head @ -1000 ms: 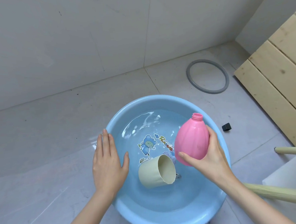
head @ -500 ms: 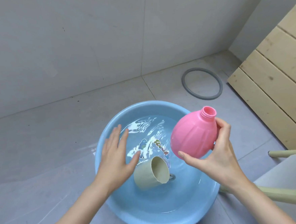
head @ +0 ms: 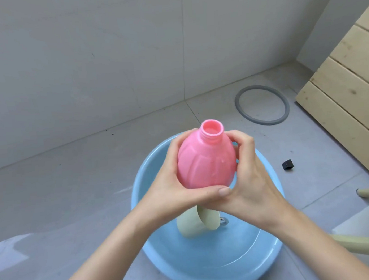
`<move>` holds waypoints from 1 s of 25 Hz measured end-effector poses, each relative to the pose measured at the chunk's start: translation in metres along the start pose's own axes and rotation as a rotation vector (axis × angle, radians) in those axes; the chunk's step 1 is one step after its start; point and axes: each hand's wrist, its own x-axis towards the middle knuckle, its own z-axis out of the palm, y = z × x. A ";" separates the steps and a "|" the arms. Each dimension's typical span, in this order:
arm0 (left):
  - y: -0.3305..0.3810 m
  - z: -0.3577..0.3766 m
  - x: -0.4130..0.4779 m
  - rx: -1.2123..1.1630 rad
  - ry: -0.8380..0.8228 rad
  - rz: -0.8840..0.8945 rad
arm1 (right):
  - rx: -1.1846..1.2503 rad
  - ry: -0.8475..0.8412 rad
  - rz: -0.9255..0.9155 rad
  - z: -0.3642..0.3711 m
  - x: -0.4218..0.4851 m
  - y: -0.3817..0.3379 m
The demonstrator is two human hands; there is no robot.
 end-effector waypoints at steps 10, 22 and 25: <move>-0.017 -0.038 -0.009 0.070 0.165 -0.126 | -0.398 -0.357 0.015 -0.027 0.017 0.035; -0.066 -0.084 -0.035 0.205 0.352 -0.267 | -0.442 -0.714 0.565 0.065 -0.032 0.166; -0.073 -0.092 -0.041 0.211 0.374 -0.284 | -0.327 -0.622 0.588 0.084 -0.035 0.171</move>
